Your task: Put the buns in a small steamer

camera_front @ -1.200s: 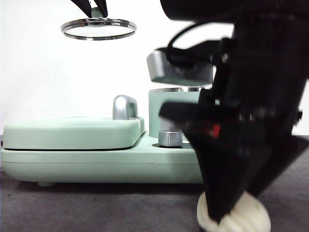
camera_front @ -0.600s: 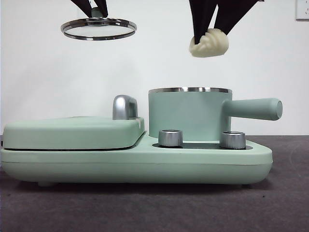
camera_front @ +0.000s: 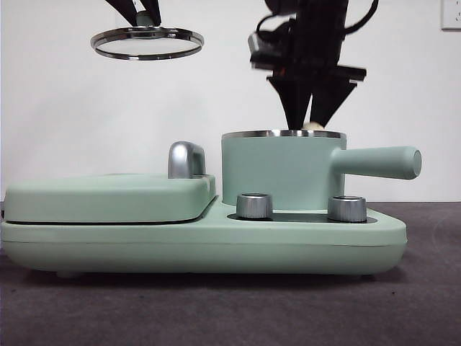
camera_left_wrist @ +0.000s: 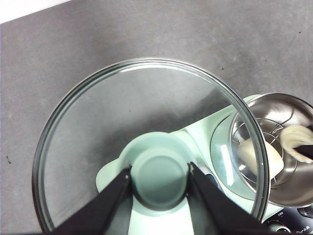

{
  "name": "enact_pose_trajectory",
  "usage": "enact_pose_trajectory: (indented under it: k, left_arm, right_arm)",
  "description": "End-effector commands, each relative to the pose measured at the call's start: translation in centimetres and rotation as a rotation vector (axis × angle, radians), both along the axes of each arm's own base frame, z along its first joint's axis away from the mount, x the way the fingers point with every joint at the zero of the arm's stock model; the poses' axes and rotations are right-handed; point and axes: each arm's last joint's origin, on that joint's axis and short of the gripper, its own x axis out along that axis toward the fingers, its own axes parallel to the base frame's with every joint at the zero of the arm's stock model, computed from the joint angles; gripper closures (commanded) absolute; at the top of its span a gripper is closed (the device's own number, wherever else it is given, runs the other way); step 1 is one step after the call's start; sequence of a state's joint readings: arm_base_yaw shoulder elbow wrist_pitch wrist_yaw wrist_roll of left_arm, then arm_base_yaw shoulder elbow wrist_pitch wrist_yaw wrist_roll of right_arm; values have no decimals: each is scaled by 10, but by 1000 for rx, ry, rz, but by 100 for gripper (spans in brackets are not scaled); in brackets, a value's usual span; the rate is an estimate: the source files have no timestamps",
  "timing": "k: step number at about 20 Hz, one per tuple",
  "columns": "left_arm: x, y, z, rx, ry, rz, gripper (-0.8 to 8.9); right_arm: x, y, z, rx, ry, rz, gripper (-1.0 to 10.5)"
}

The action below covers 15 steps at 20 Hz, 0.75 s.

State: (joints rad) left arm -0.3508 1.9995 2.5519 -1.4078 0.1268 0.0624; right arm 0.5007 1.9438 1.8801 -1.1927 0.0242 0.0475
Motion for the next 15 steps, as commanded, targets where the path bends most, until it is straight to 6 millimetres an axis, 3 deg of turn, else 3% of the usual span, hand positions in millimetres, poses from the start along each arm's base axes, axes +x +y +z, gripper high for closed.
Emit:
enact_pose_trajectory:
  k: [1, 5, 11, 15]
  left_arm:
    - [-7, 1, 15, -29, -62, -4, 762]
    - [-7, 1, 15, -28, -61, -4, 762]
    - [-7, 1, 15, -29, -62, -4, 762]
    - [-7, 1, 15, -29, -62, -4, 762]
  right_arm:
    - [9, 6, -10, -9, 6, 17, 810]
    - [14, 8, -22, -23, 35, 14, 807]
    - [16, 8, -21, -16, 17, 12, 666]
    - [17, 8, 3, 7, -28, 11, 615]
